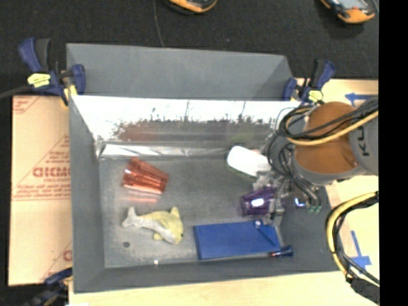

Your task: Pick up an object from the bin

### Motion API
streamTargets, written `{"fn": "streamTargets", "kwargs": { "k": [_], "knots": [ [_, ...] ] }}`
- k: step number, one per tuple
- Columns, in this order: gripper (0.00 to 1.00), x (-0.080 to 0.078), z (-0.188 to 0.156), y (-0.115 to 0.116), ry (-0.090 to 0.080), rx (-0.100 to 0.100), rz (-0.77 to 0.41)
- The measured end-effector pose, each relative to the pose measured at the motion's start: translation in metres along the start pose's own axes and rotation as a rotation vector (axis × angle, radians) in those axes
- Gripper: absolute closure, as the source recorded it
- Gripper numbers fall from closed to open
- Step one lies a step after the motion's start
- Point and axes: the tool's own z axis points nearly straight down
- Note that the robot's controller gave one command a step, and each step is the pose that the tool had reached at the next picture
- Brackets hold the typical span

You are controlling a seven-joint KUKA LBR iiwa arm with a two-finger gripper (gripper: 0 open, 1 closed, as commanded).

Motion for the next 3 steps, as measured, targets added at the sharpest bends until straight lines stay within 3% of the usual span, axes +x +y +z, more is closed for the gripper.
{"fn": "streamTargets", "kwargs": {
  "k": [1, 2, 3],
  "knots": [
    [1.0, -0.004, 0.021, -0.002, -0.002, 0.001, -0.01],
    [1.0, -0.001, 0.009, 0.001, -0.006, 0.002, -0.012],
    [1.0, 0.005, -0.031, 0.003, 0.005, -0.001, -0.022]
  ]
}}
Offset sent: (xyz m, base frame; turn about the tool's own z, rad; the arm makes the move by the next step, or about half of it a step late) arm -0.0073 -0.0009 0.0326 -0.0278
